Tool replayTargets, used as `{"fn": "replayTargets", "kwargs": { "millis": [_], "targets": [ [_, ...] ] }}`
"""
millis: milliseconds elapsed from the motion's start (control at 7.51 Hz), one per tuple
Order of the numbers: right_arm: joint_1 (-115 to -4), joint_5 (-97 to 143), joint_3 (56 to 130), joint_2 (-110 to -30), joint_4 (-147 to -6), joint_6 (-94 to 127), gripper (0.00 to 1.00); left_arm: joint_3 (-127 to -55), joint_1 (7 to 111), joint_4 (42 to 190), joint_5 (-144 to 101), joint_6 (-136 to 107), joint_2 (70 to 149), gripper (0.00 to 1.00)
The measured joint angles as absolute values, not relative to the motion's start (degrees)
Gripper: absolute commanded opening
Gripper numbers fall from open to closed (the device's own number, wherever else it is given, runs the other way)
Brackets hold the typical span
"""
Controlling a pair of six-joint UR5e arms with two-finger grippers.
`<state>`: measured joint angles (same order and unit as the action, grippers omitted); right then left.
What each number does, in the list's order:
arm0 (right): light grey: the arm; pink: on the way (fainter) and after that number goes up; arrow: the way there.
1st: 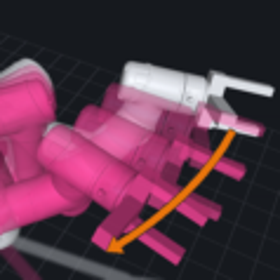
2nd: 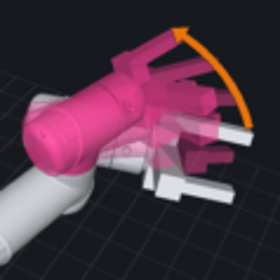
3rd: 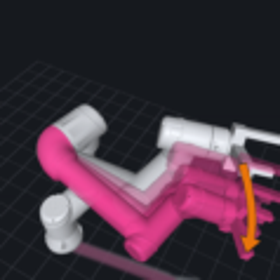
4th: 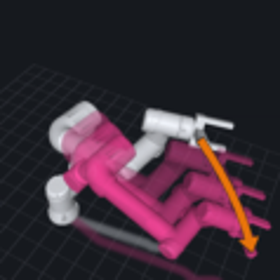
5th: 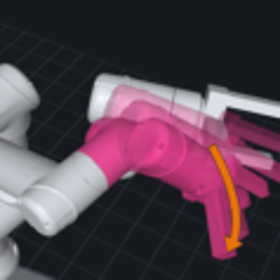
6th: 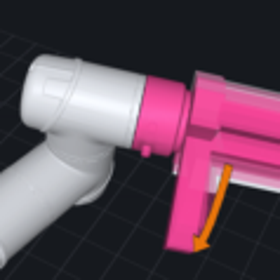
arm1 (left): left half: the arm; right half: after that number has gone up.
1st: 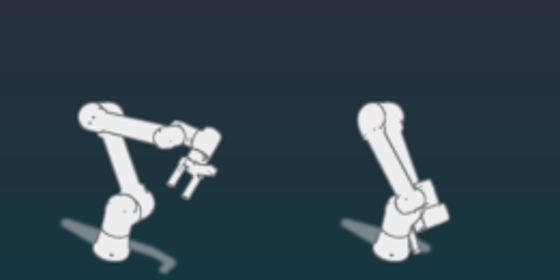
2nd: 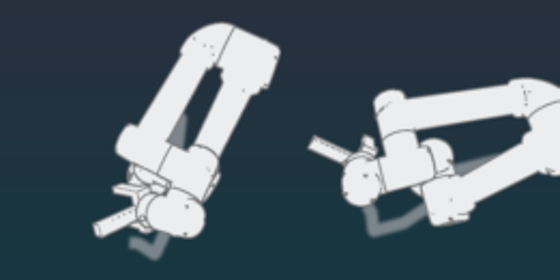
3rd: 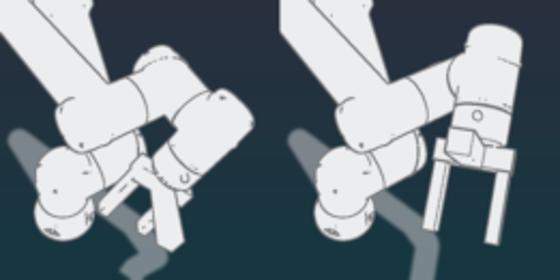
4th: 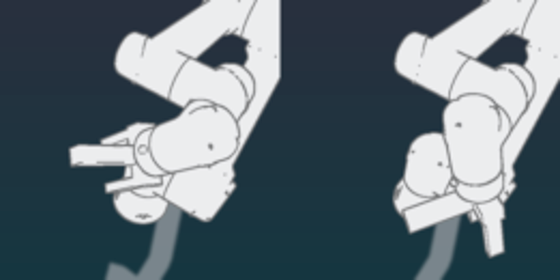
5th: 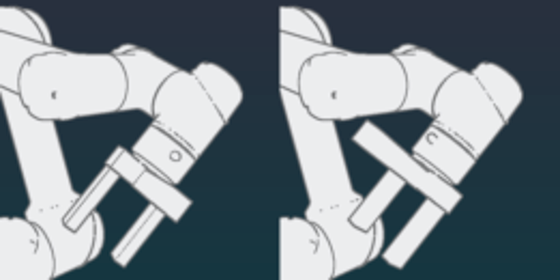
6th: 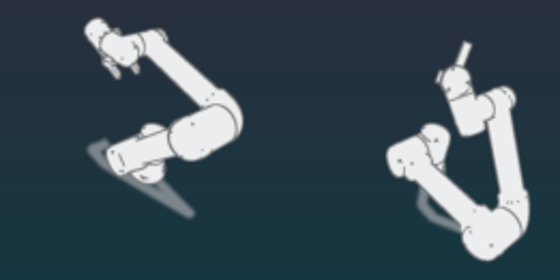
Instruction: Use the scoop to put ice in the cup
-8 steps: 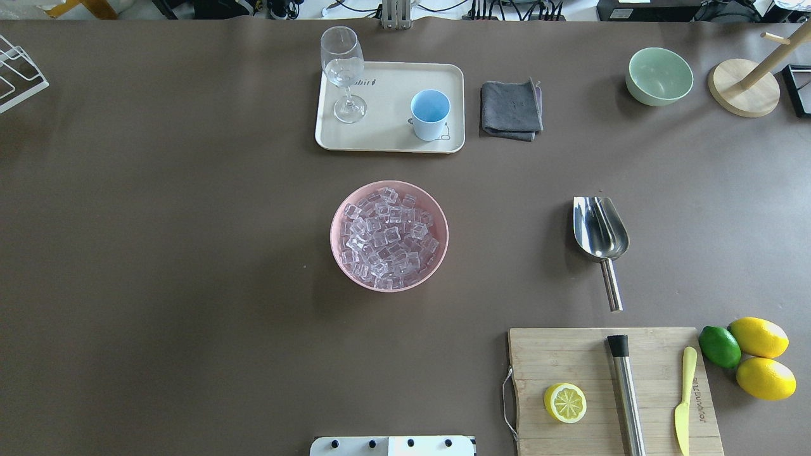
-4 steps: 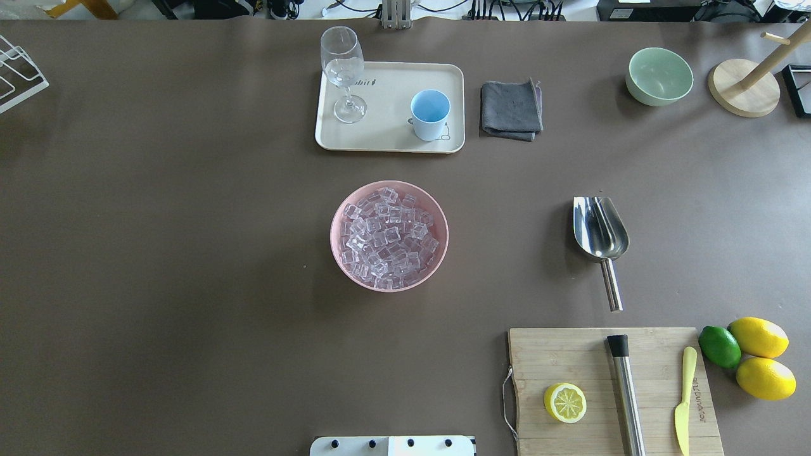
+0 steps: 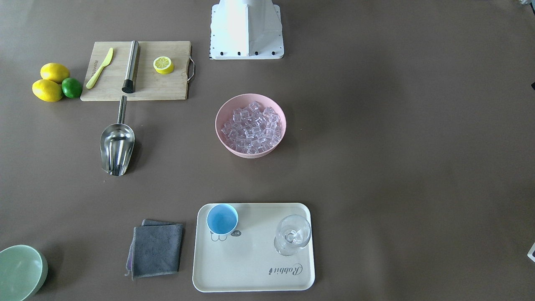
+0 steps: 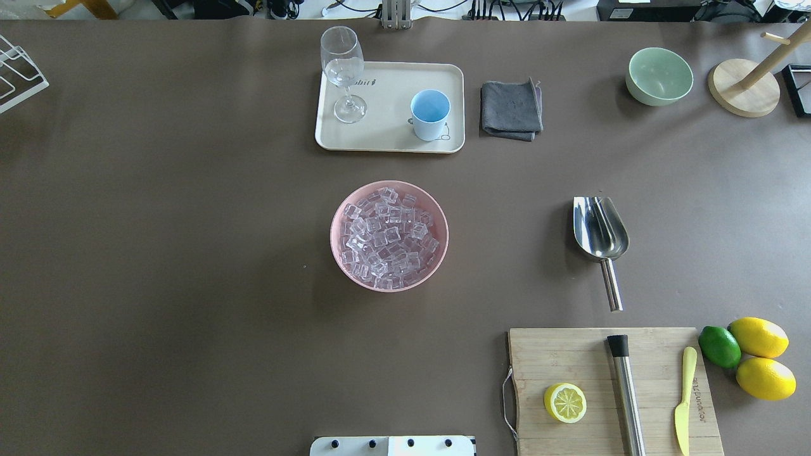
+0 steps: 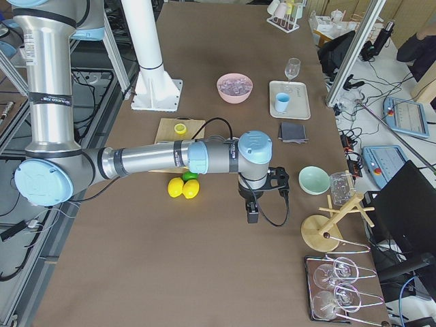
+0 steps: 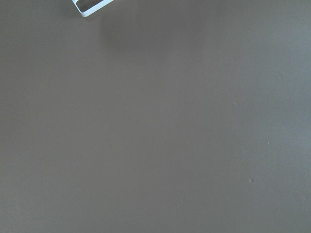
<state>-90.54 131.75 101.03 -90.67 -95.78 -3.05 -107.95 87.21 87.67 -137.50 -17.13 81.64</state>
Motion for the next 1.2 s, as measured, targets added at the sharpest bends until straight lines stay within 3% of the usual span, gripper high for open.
{"fn": "replayTargets", "kwargs": {
  "millis": [399,798,1198],
  "targets": [
    [-85.80,134.01,108.12,-91.61,-95.94,5.69,0.99,-107.86,87.17,87.53,-137.51,-17.14,81.41,0.98],
    [-72.27,132.77,115.78,-89.99,-95.72,24.12,0.99,-109.02,87.31,83.11,-137.47,-17.10,82.11,0.98],
    [-58.19,128.75,117.37,-85.64,-95.68,38.66,0.99,-108.64,87.33,82.53,-137.50,-16.91,82.42,0.98]
  ]
}}
